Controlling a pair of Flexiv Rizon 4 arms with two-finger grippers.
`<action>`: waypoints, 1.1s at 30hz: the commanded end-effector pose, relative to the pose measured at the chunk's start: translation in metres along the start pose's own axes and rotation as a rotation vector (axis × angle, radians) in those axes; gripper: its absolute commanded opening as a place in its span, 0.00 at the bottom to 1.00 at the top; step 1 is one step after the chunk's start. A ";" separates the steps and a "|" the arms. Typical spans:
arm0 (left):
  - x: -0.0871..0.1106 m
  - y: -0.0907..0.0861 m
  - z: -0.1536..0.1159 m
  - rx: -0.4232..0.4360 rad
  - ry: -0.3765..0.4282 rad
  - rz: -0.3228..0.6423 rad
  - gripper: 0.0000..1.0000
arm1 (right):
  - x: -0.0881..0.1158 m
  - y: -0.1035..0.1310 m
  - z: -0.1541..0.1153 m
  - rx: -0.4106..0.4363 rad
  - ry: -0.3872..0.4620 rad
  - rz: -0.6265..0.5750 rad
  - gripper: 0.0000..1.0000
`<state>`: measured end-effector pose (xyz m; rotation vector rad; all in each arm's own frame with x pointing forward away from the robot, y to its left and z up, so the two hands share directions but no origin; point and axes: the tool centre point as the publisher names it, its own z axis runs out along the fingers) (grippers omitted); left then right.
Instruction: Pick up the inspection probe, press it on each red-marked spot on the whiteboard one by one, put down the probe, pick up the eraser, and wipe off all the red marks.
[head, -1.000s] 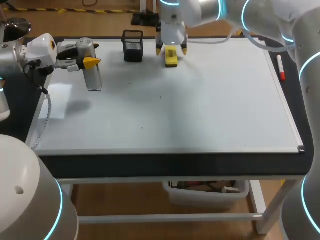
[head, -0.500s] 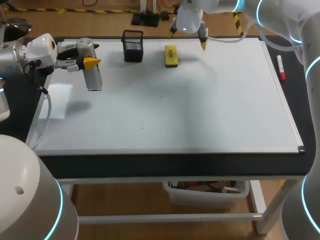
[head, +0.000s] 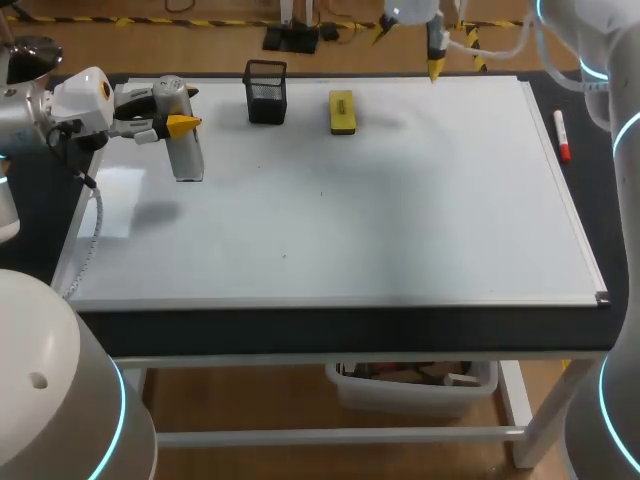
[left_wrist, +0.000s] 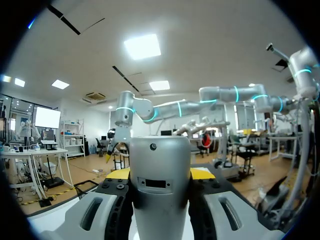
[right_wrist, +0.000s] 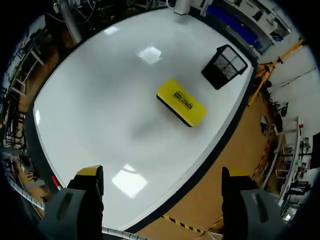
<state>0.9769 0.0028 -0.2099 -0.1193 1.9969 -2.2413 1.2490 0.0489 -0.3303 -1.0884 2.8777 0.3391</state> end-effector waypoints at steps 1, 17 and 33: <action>0.001 -0.001 0.001 0.001 -0.003 0.003 0.00 | 0.011 -0.007 -0.024 -0.388 -0.109 0.087 1.00; 0.001 -0.001 0.001 0.001 -0.003 0.003 0.00 | 0.041 -0.006 -0.090 -0.455 -0.137 0.193 1.00; -0.008 -0.009 0.006 -0.005 0.014 0.021 0.00 | 0.044 -0.008 -0.091 -0.478 -0.073 0.210 1.00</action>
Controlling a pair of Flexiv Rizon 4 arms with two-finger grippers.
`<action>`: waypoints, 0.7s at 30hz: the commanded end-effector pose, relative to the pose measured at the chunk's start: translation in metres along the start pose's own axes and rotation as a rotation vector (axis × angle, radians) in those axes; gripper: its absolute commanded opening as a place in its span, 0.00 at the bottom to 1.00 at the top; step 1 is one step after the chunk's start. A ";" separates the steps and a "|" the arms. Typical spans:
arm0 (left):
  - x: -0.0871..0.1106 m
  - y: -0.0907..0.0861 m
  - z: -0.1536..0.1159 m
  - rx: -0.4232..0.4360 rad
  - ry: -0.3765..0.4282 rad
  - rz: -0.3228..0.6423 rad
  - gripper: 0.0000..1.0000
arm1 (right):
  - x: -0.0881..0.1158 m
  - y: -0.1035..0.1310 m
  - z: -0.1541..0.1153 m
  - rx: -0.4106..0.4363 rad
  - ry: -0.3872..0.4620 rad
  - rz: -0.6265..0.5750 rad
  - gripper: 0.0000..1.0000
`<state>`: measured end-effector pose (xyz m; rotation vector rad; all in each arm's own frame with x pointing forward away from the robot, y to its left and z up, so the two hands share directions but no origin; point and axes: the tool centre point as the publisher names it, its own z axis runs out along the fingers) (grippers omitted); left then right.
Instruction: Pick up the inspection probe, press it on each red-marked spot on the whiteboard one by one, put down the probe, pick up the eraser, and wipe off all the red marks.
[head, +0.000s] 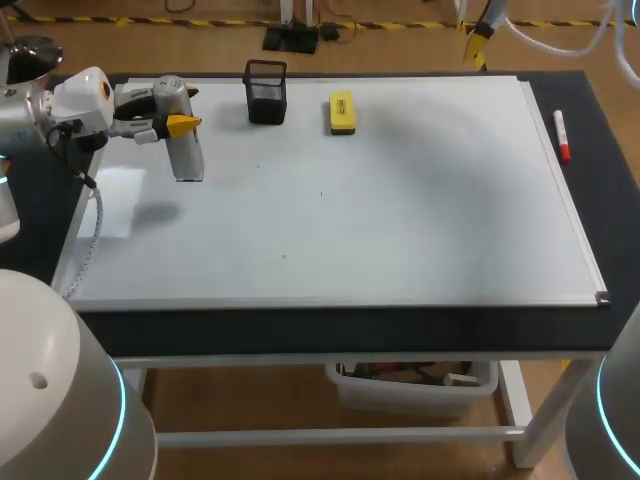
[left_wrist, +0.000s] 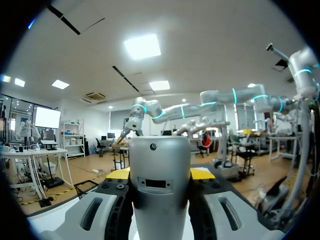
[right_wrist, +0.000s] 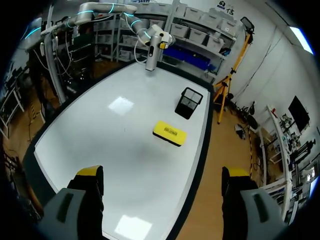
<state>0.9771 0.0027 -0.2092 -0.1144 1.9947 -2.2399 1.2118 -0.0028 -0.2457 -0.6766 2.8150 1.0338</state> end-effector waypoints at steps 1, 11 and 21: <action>-0.014 -0.012 0.009 -0.008 0.027 0.024 0.00 | -0.009 -0.008 -0.001 -0.047 0.147 0.000 1.00; -0.068 -0.049 0.065 -0.003 0.166 0.094 0.00 | -0.009 -0.008 -0.001 -0.047 0.147 0.000 1.00; -0.111 -0.078 0.111 0.001 0.283 0.119 0.00 | -0.009 -0.008 -0.001 -0.047 0.147 0.000 1.00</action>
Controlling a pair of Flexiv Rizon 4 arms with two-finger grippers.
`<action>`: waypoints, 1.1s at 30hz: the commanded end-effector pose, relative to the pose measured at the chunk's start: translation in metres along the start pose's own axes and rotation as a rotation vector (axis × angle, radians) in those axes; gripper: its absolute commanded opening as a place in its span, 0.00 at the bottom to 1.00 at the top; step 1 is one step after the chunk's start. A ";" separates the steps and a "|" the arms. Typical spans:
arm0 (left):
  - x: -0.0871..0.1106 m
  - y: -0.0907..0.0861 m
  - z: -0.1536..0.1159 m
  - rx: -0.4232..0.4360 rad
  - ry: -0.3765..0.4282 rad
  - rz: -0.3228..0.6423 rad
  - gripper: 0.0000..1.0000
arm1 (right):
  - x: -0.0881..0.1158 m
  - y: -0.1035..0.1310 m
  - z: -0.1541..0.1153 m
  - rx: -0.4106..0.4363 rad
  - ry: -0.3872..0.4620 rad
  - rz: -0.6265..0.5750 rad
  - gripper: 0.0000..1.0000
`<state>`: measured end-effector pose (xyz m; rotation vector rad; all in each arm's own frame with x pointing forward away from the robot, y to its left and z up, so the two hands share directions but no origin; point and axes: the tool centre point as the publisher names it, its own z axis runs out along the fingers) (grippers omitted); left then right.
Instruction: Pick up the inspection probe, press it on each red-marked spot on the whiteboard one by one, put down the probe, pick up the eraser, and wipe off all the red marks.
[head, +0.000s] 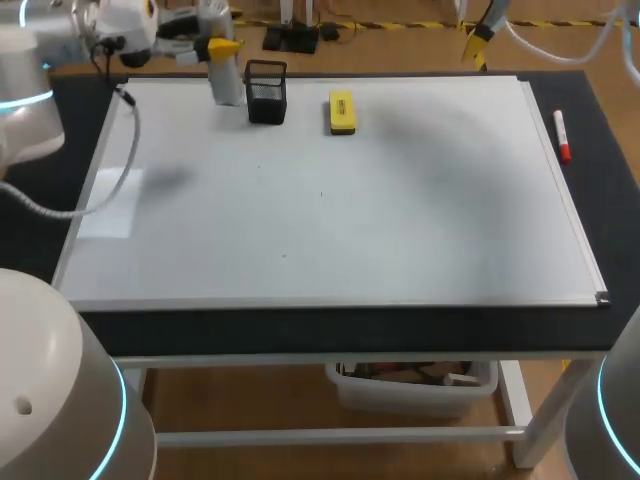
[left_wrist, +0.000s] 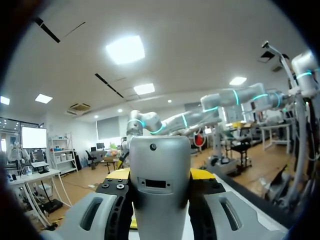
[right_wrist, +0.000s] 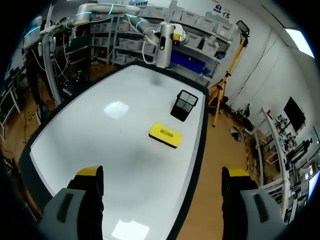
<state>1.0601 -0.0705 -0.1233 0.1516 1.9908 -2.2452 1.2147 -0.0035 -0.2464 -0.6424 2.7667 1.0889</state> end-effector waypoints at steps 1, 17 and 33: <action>-0.043 -0.002 0.014 -0.008 0.163 0.004 0.00 | -0.007 -0.006 -0.001 -0.011 0.192 0.000 1.00; -0.096 0.024 0.044 0.021 0.194 -0.056 0.00 | -0.007 -0.006 -0.001 -0.011 0.192 0.000 1.00; -0.124 0.055 0.054 0.027 0.208 -0.089 0.00 | -0.007 -0.006 -0.001 -0.011 0.192 0.000 1.00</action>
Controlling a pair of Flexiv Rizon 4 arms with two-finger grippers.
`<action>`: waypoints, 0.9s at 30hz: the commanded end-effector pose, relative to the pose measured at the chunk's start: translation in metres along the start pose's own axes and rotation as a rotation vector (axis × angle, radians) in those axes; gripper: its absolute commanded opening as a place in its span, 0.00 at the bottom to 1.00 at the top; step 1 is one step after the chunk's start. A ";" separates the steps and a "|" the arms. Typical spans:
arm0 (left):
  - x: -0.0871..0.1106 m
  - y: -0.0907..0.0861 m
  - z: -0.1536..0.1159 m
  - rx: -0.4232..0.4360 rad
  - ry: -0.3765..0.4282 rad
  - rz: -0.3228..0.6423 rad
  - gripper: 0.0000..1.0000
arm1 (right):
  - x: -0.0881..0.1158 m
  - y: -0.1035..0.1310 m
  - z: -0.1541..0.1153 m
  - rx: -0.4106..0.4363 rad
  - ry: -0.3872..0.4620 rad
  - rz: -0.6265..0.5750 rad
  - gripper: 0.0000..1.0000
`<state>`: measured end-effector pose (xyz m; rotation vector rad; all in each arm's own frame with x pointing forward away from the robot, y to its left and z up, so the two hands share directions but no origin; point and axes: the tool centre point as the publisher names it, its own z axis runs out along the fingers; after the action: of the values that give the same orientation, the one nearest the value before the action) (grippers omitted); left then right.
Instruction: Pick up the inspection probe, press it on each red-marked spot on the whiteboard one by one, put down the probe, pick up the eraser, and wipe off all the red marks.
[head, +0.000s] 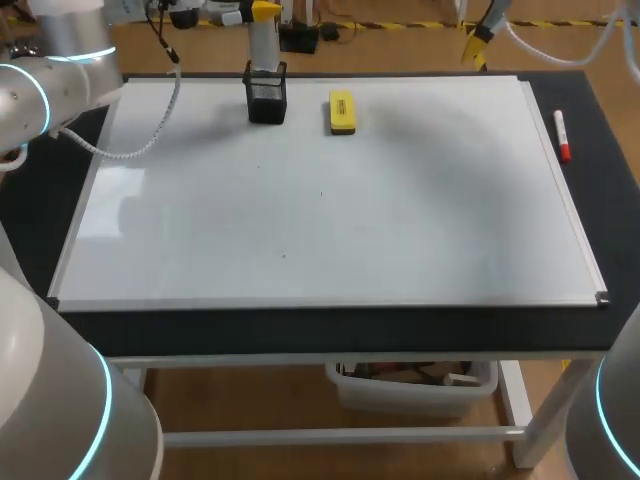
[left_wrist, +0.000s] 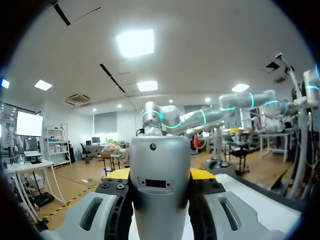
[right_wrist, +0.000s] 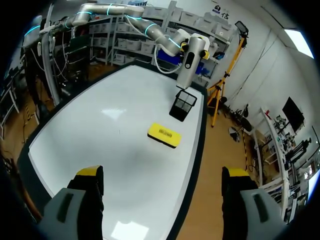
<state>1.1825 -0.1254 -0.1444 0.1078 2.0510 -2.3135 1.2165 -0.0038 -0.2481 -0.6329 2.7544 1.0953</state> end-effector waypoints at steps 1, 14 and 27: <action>-0.012 0.008 0.000 0.017 0.174 -0.001 0.00 | -0.006 -0.004 -0.002 -0.006 0.205 0.000 1.00; -0.024 0.026 -0.004 0.019 0.161 -0.024 0.00 | -0.006 -0.004 -0.002 -0.006 0.205 0.000 1.00; -0.037 0.048 -0.013 0.020 0.145 -0.056 0.00 | -0.006 -0.004 -0.002 -0.006 0.205 0.000 1.00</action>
<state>1.2136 -0.1189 -0.1826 -0.0357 2.0443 -2.3076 1.2169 -0.0038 -0.2482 -0.6305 2.7509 1.0974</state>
